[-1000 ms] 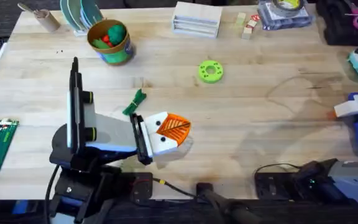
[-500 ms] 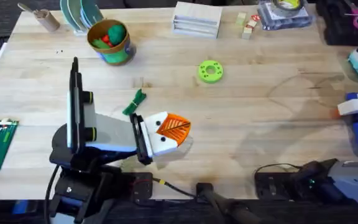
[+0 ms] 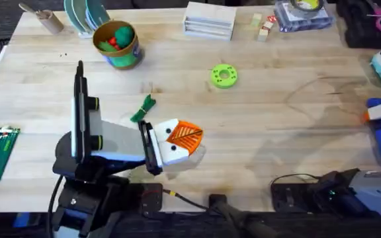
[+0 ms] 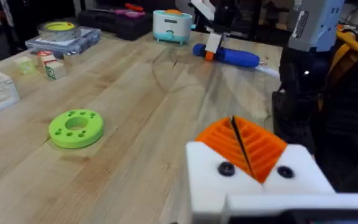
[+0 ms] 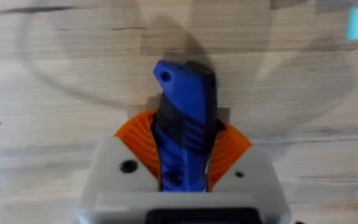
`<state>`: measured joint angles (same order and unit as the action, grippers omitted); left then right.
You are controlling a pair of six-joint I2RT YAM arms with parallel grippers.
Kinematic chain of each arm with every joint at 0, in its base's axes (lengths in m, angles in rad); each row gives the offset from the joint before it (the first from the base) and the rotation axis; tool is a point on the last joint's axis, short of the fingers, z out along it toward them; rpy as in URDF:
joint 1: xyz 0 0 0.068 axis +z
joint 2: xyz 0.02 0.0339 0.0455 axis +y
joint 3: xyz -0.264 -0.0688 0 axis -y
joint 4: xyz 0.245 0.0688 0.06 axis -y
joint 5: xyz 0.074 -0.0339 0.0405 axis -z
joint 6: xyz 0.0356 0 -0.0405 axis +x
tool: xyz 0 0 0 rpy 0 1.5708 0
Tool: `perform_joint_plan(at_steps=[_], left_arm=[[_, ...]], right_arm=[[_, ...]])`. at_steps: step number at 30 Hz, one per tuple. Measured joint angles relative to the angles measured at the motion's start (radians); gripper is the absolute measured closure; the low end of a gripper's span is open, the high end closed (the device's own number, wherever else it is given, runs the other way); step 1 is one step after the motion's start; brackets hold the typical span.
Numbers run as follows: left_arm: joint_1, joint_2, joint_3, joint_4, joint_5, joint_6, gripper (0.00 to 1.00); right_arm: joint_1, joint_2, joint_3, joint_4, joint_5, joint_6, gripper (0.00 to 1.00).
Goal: Pick up the gripper from the table and insert it into the empty holder that is missing its gripper. Then pick up a screw, insert it into the mounting hole, and use the screwdriver to tighten it. Finally, clean up the table by picking up the vegetable and placing it into the bucket.
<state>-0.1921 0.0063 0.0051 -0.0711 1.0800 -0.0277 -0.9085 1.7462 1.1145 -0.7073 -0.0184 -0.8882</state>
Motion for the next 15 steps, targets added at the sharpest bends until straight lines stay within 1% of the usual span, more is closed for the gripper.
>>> perform_joint_plan(at_steps=[3, 5, 15], left_arm=[[0.000, 0.000, 0.000, 0.000, 0.000, 0.000, 0.997], [0.000, 0.000, 0.000, 0.000, 0.000, 0.000, 0.997], [0.000, 0.000, 0.000, 0.000, 0.000, 0.000, 0.997]], right_arm=[[-0.001, 0.004, 0.000, 0.012, 0.006, 0.001, 0.791], [-0.002, 0.006, 0.000, 0.017, 0.007, 0.001, 0.836], [-0.002, 0.007, 0.000, 0.018, 0.007, 0.001, 0.843]])
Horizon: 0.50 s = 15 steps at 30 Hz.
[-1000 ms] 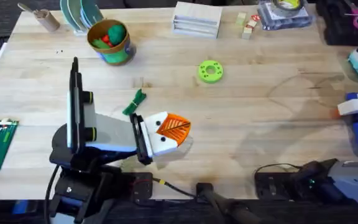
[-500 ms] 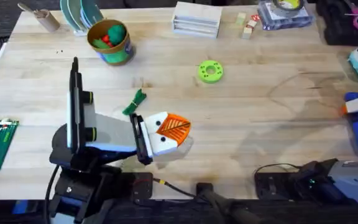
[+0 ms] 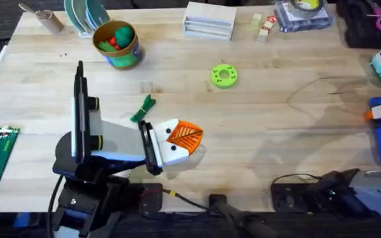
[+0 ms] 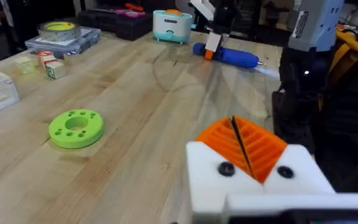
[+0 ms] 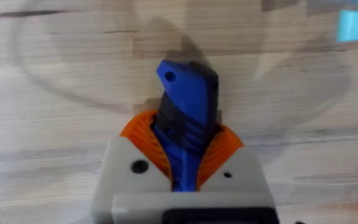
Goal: Pick up the gripper from the table and insert it into the empty holder that is missing its gripper. Then pick up a screw, insert it into the mounting hole, and use the screwdriver to tighten it. Finally, clean up the table by picking up the vegetable and placing it into the bucket.
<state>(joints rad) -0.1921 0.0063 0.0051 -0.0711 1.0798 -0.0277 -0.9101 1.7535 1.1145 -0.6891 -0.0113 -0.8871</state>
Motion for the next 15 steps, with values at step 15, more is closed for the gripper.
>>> perform_joint_plan(at_steps=[15], left_arm=[[0.000, 0.000, 0.000, 0.000, -0.001, 0.000, 0.997]], right_arm=[[0.108, -0.099, 0.000, 0.022, -0.049, 0.143, 0.859]])
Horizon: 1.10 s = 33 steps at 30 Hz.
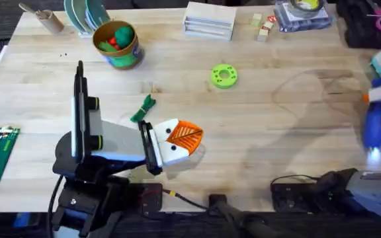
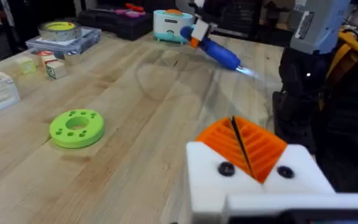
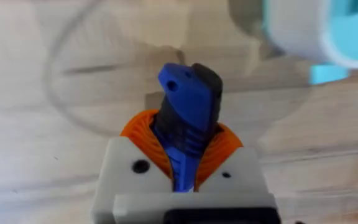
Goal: Pick up the gripper from the table and insert it into the empty holder that is missing its gripper. Then pick up a screw, insert it into the mounting hole, and use the screwdriver to tighten it. Finally, clean up the table by picking up the vegetable and placing it into the bucket.
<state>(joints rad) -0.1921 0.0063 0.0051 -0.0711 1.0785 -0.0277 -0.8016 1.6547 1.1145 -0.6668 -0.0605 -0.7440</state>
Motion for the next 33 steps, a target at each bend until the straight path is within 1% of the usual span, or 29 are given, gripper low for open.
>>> perform_joint_plan(at_steps=[5, 9, 13, 17, 20, 24, 26, 28, 30, 33], left_arm=[[0.000, 0.000, 0.000, 0.000, -0.006, 0.000, 0.997], [0.000, 0.000, 0.000, 0.000, -0.009, 0.000, 0.997], [0.000, 0.000, 0.000, 0.000, -0.010, 0.000, 0.997], [0.000, 0.000, 0.000, 0.000, -0.010, 0.000, 0.997], [0.000, 0.000, 0.000, 0.000, -0.011, 0.000, 0.997], [0.000, 0.000, 0.000, 0.000, -0.018, 0.000, 0.997], [0.000, 0.000, 0.000, 0.000, -0.021, 0.000, 0.997], [0.000, 0.000, 0.000, 0.000, -0.021, 0.000, 0.997], [0.000, 0.000, 0.000, 0.000, -0.022, 0.000, 0.997], [0.000, 0.000, 0.000, 0.000, -0.025, 0.000, 0.997]], right_arm=[[0.026, -0.143, 0.000, 0.081, -0.091, 0.132, 0.862], [0.050, -0.287, 0.000, 0.089, -0.144, 0.197, 0.867], [0.106, -0.419, 0.000, 0.087, -0.183, 0.240, 0.870], [0.179, -0.535, 0.000, 0.082, -0.266, 0.296, 0.874], [0.269, -0.613, 0.000, 0.081, -0.308, 0.329, 0.877], [0.440, -0.738, -0.051, 0.152, -0.343, 0.362, 0.880], [0.519, -0.806, -0.110, 0.230, -0.358, 0.403, 0.882], [0.598, -0.873, -0.185, 0.343, -0.364, 0.463, 0.883], [0.674, -0.923, -0.254, 0.454, -0.364, 0.514, 0.885], [0.815, -0.974, -0.345, 0.631, -0.367, 0.571, 0.887]])
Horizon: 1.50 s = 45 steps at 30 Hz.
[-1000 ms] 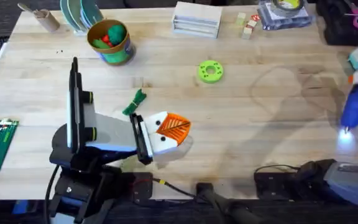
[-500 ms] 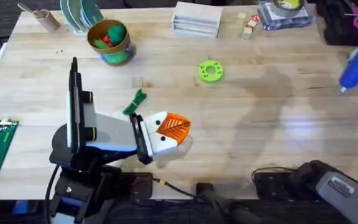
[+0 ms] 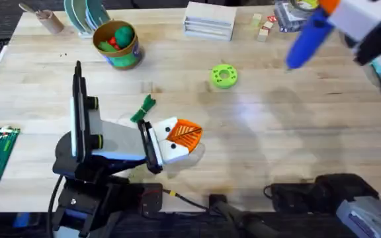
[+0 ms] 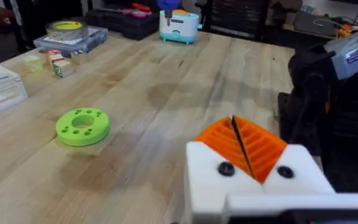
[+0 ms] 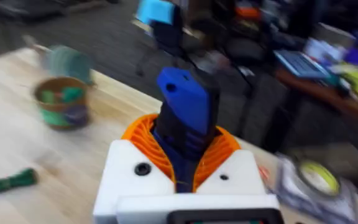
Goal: Pick up the gripper from the table and insert it into the empty holder that is missing its gripper. Then pick up a screw, insert it into the mounting hole, and use the screwdriver to tighten it. Finally, clean up the table by picking up the vegetable and placing it into the bucket.
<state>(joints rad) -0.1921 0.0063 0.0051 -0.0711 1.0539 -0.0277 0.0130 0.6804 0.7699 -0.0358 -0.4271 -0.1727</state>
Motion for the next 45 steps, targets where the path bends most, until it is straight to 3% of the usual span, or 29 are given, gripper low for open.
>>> perform_joint_plan(at_steps=[5, 11, 12, 19, 25, 45], left_arm=[[0.000, 0.000, 0.000, 0.000, 0.000, 0.000, 0.997], [0.000, 0.000, 0.000, 0.000, 0.000, 0.000, 0.997], [0.000, 0.000, 0.000, 0.000, 0.000, 0.000, 0.997], [0.000, 0.000, 0.000, 0.000, 0.000, 0.000, 0.997], [0.000, 0.000, 0.000, 0.000, 0.000, 0.000, 0.997], [0.000, 0.000, 0.000, 0.000, 0.000, 0.000, 0.997]], right_arm=[[0.240, 0.001, -0.048, 0.173, -0.001, 0.044, 0.891], [0.481, 0.107, -0.048, 0.429, -0.001, 0.062, 0.895], [0.595, 0.176, -0.048, 0.555, -0.001, 0.079, 0.897], [0.777, 0.309, -0.049, 0.688, -0.012, 0.137, 0.899], [0.848, 0.345, -0.049, 0.703, -0.024, 0.151, 0.902], [0.851, 0.350, -0.049, 0.668, -0.087, 0.170, 0.907]])
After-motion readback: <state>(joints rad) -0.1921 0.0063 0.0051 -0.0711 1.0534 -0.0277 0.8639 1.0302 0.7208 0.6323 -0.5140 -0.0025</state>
